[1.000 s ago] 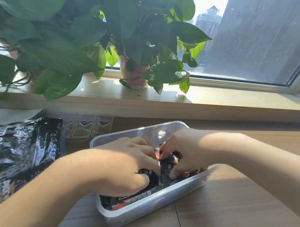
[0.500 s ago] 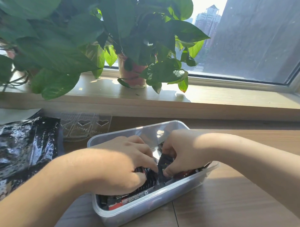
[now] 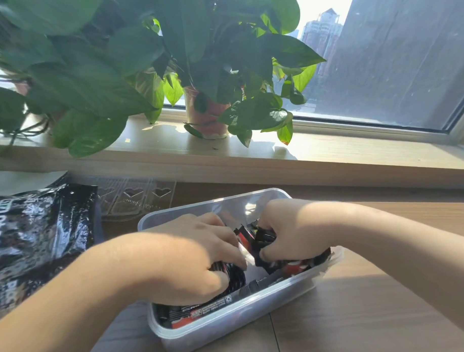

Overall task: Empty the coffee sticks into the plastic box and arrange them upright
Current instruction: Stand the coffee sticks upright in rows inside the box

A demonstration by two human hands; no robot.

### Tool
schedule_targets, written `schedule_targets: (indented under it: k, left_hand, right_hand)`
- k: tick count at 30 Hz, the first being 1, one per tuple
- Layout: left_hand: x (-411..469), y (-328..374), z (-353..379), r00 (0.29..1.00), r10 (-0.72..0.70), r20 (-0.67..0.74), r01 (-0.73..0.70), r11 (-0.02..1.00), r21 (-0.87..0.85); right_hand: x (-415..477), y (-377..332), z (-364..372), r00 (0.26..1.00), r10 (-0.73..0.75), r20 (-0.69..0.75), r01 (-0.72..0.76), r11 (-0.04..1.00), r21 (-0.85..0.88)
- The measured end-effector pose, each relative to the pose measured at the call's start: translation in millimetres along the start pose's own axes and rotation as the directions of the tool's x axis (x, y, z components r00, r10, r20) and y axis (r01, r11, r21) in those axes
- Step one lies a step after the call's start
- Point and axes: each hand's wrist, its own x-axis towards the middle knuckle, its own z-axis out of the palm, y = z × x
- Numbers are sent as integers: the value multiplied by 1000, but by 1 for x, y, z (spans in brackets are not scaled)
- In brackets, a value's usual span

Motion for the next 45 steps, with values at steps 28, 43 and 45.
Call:
schedule_targets:
  k: [28,43,45]
  left_hand:
    - [-8,-2,-26,521,-346,-780,-211,834,-510]
    - [20,4,-30,522,-563,-640,-360,535,-764]
    - [18,1,-28,496,-603,-625,-355,517,-779]
  right_hand:
    - [-1,36,-11,848,-228,-479,503,630,592]
    - [5,55,8,818,-51,-573,511,522,683]
    - [6,58,7,808,-14,-589,528,462,713]
